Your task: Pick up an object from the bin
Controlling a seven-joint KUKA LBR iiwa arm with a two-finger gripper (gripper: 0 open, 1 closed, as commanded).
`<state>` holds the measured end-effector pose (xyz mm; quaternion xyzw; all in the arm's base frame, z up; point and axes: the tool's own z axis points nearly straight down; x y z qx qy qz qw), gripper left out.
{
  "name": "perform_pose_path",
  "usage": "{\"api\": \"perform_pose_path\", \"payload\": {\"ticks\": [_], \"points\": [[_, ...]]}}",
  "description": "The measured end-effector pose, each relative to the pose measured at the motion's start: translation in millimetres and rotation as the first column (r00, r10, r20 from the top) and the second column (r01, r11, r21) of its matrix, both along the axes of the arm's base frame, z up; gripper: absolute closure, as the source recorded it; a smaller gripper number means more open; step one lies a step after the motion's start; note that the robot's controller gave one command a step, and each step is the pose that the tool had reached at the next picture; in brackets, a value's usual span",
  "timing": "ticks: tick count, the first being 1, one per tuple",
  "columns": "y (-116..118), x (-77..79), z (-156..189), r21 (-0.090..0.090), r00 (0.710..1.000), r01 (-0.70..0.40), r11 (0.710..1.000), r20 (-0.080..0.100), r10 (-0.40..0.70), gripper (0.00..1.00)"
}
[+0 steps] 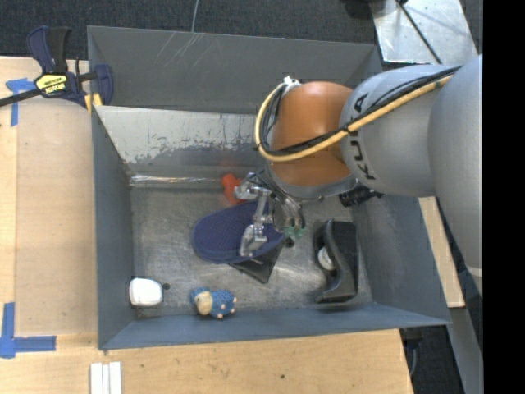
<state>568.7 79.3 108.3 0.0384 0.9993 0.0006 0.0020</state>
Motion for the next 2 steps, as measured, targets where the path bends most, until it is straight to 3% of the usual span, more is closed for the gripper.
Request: {"api": "perform_pose_path", "payload": {"ticks": [1,2], "points": [[2.1,1.1,3.4,0.0,1.0,-0.003,1.0,0.005,0.003,1.0],[3.4,-18.5,126.2,0.001,1.0,0.013,1.0,0.006,-0.013,1.0]]}}
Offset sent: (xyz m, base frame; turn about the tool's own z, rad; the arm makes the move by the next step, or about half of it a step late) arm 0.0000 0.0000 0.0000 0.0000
